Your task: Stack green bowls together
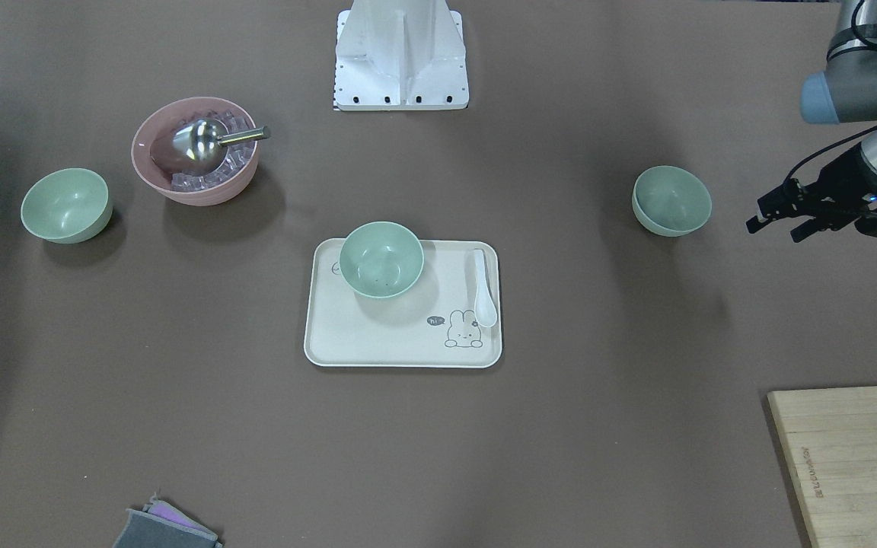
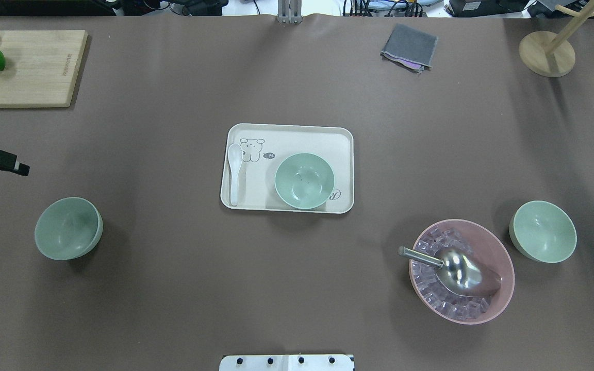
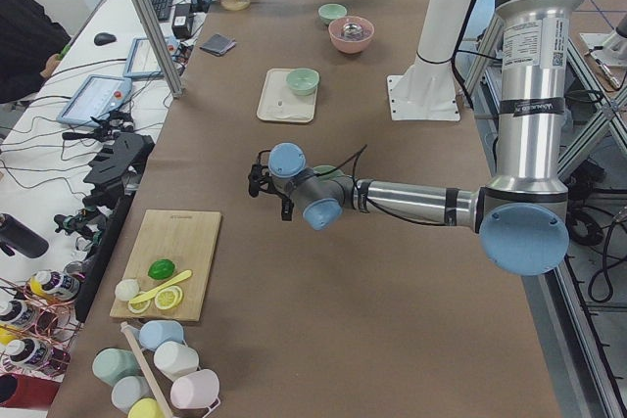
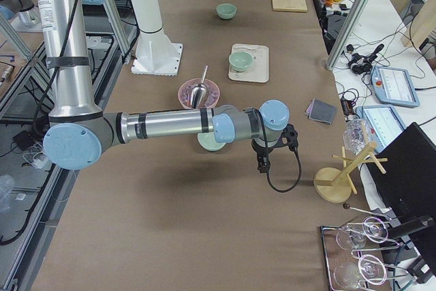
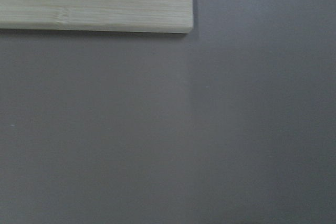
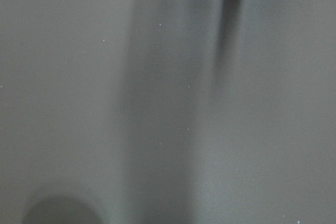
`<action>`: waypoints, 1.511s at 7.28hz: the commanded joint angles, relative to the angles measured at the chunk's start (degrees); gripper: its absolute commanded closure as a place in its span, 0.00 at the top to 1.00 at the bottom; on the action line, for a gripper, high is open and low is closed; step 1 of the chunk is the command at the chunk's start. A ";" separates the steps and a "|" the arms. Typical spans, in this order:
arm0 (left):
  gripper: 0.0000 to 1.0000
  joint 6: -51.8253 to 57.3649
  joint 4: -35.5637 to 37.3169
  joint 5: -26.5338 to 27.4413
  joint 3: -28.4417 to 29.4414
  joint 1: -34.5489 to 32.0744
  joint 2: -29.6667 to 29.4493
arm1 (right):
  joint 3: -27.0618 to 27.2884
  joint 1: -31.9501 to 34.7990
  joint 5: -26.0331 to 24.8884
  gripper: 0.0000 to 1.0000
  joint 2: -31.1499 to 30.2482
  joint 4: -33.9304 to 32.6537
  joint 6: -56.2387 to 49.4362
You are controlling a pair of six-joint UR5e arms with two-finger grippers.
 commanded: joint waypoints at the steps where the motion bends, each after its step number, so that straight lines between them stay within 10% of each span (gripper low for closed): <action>1: 0.98 -1.24 -1.34 0.34 -4.52 5.49 3.70 | -0.25 -0.79 0.29 1.00 -0.19 0.36 0.07; 5: 0.63 -0.62 -1.34 1.13 -1.12 7.62 2.75 | -0.25 -1.06 0.38 1.00 -0.19 0.36 0.07; 11: 0.51 -0.89 -1.25 1.13 0.20 7.71 0.90 | -0.43 -0.97 0.38 1.00 -0.19 0.27 0.07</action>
